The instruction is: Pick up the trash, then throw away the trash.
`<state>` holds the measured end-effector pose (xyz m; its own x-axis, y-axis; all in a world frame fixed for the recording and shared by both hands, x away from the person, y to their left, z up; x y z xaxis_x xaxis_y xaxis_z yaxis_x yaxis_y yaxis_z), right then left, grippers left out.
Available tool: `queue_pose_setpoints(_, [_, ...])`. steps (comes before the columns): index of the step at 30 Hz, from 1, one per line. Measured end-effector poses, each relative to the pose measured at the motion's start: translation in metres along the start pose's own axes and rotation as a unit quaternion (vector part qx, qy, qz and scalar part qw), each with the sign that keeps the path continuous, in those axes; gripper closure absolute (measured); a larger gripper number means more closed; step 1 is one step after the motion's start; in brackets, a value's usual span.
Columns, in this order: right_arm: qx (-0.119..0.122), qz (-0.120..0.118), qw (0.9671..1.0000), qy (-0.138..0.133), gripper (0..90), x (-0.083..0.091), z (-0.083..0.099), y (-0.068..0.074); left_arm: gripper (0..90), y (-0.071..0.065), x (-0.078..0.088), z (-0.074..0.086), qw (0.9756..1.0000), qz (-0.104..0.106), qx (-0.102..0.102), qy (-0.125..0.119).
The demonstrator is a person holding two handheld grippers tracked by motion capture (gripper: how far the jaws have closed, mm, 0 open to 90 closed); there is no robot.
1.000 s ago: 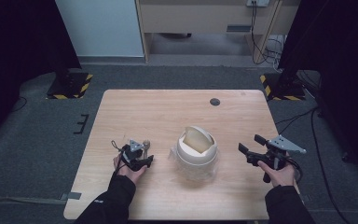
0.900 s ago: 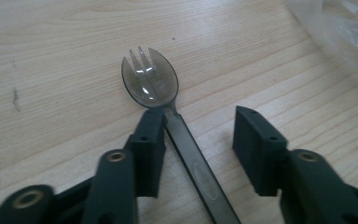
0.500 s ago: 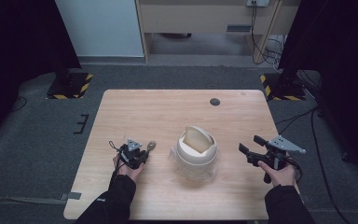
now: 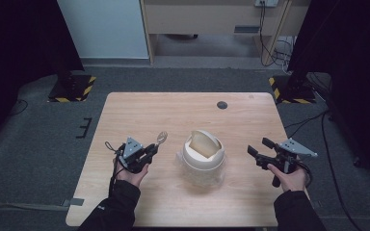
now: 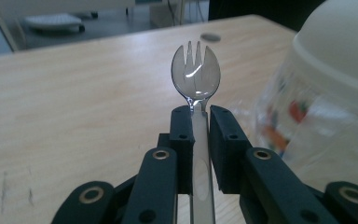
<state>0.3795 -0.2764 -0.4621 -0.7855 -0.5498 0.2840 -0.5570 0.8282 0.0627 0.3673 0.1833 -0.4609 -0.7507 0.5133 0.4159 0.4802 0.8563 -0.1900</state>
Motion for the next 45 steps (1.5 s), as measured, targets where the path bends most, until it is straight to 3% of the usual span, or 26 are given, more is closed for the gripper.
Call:
queue_pose_setpoints(1, [0.001,-0.001,1.0000,0.001,23.2,0.000,0.000,0.000,79.6,-0.002,0.007,-0.006,0.9998,0.005,-0.002,-0.019])
queue_pose_setpoints(4, [0.001,-0.002,1.0000,-0.004,23.4,0.000,-0.002,0.000,79.6,-0.005,0.015,-0.013,0.9991,0.009,-0.004,-0.041])
queue_pose_setpoints(6, [0.000,-0.002,0.9999,-0.015,23.2,0.002,-0.007,0.000,79.6,-0.008,0.026,-0.024,0.9972,0.018,-0.003,-0.073])
queue_pose_setpoints(7, [0.000,-0.002,0.9999,-0.015,23.2,0.002,-0.007,0.000,79.6,-0.008,0.026,-0.024,0.9972,0.018,-0.003,-0.073])
queue_pose_setpoints(10, [0.003,-0.003,0.9993,-0.036,23.5,0.005,-0.014,0.001,79.6,-0.013,0.036,-0.034,0.9942,0.028,-0.012,-0.103])
queue_pose_setpoints(16, [0.007,-0.012,0.9984,-0.055,24.3,0.008,-0.023,0.005,79.7,-0.027,0.044,-0.045,0.9903,0.047,-0.023,-0.129])
queue_pose_setpoints(21, [0.006,-0.015,0.9978,-0.064,24.3,0.008,-0.029,0.008,79.7,-0.036,0.047,-0.050,0.9883,0.057,-0.036,-0.137])
queue_pose_setpoints(25, [-0.003,-0.021,0.9963,-0.083,25.1,0.010,-0.038,0.013,79.6,-0.045,0.052,-0.055,0.9849,0.073,-0.041,-0.151])
queue_pose_setpoints(32, [-0.009,-0.036,0.9943,-0.100,26.8,0.011,-0.051,0.018,79.7,-0.056,0.053,-0.062,0.9823,0.085,-0.049,-0.160])
queue_pose_setpoints(37, [-0.012,-0.053,0.9916,-0.118,29.7,0.007,-0.067,0.029,79.7,-0.070,0.044,-0.073,0.9783,0.104,-0.058,-0.170])
queue_pose_setpoints(41, [-0.011,-0.064,0.9899,-0.126,31.2,0.004,-0.077,0.036,79.7,-0.079,0.038,-0.074,0.9772,0.110,-0.067,-0.169])
queue_pose_setpoints(45, [-0.011,-0.073,0.9898,-0.122,33.9,0.003,-0.086,0.042,79.7,-0.093,0.029,-0.077,0.9745,0.122,-0.081,-0.170])
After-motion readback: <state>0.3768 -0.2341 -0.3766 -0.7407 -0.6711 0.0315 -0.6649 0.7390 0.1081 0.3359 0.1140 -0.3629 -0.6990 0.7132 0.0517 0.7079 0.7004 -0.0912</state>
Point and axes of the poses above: each handheld gripper's, and its own axes: x roughly backward along the jaws, z roughly out of its underside, y roughly to its left, the point moved 1 cm from there along -x, roughly forward along the jaws, and after that the axes turned 7 degrees about x, right-handed, at the moved point
